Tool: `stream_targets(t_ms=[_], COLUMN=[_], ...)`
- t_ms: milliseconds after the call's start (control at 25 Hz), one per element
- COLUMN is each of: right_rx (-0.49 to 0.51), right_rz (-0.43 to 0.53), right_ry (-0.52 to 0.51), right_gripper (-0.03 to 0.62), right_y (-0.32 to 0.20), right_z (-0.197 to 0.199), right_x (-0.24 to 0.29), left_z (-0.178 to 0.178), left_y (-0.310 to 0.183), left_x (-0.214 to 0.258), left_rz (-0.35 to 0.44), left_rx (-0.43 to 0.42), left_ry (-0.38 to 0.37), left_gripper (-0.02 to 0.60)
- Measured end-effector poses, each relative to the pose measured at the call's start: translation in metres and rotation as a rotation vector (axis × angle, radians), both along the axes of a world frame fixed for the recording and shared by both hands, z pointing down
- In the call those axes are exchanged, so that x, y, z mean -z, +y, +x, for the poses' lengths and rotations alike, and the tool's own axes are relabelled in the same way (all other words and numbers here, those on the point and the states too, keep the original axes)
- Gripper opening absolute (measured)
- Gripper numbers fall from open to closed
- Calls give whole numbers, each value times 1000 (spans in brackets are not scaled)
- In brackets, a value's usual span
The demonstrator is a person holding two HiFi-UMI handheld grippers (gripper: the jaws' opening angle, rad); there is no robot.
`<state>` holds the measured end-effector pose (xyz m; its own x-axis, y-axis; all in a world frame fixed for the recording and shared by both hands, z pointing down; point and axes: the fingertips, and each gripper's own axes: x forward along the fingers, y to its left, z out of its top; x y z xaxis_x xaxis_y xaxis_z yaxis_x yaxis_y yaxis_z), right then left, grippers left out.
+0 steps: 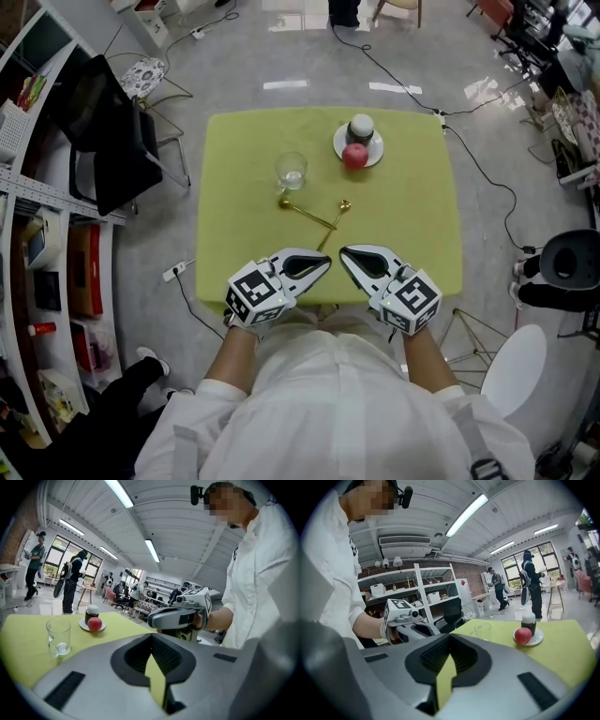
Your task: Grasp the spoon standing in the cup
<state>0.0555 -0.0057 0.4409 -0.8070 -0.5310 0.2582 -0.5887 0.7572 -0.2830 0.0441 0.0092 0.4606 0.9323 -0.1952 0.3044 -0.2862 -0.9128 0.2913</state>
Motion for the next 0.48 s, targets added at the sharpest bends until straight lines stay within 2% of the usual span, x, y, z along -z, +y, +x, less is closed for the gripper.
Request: stream_targets(t_ms=[480], right_rx=[17], right_rz=[55], right_ry=[9], right_gripper=[3], right_y=[24], right_z=[-1], right_x=[9], left_z=[-2], left_y=[17], left_x=[10], left_rz=[41], left_rx=[-2], left_ry=[-10], left_gripper=[3])
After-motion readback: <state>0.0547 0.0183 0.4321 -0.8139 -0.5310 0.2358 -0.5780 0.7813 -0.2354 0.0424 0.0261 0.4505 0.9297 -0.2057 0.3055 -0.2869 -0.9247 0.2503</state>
